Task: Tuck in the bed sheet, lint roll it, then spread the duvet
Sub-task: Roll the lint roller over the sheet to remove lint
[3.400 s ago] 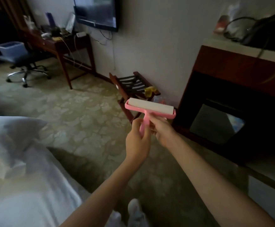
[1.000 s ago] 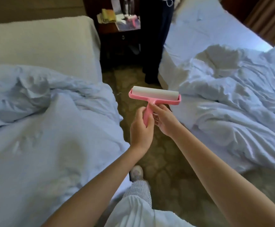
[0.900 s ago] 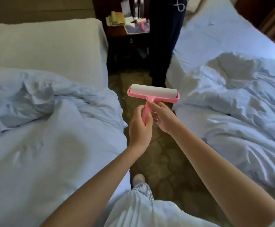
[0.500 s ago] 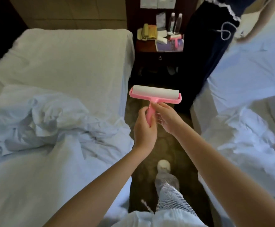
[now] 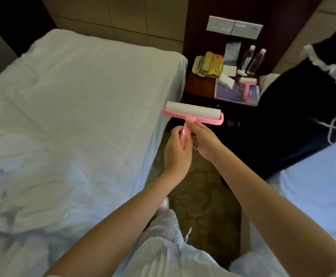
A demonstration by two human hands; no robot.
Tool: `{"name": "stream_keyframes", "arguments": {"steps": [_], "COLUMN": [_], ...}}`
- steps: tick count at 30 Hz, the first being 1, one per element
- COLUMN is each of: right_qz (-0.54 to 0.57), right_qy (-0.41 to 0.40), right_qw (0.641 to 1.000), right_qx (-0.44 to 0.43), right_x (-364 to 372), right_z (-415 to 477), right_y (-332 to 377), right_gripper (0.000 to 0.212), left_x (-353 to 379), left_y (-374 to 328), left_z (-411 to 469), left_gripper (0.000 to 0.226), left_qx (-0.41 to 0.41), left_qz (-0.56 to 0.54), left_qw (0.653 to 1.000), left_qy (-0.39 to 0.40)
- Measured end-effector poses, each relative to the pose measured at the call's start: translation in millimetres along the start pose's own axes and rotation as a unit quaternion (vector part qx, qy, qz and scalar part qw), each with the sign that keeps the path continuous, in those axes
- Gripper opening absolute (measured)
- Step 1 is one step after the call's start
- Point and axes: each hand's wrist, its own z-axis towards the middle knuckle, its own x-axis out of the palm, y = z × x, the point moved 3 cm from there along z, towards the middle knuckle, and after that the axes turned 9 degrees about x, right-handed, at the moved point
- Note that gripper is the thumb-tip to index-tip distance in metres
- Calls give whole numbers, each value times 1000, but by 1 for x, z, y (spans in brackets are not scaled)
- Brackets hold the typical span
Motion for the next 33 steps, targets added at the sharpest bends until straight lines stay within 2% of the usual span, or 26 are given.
{"name": "stream_keyframes", "arguments": {"steps": [6,15,25,29,33], "right_qz": [5,5,-33,-16,-62], "right_qy": [-12,-42,-35,-38,-26], "right_qw": [1000,997,992,989,981], "right_qx": [6,63,119,142,180], "right_x": [-6,-30,-100,-133,-158], "right_z": [137,326,556,630,689], "right_y": [96,195,200,188,172], "right_gripper": [11,9,13,14,11], "left_x": [49,130,270,325,368], "left_y": [33,90,225,277,324], "left_z": [157,356,487,522,539], "left_gripper": [28,33,28,29,29], "left_qx": [14,-13,-119,-146,-195], "left_qz": [9,59,51,55,31], "left_qw": [1000,990,978,973,965], "left_qy": [25,127,161,172,170]}}
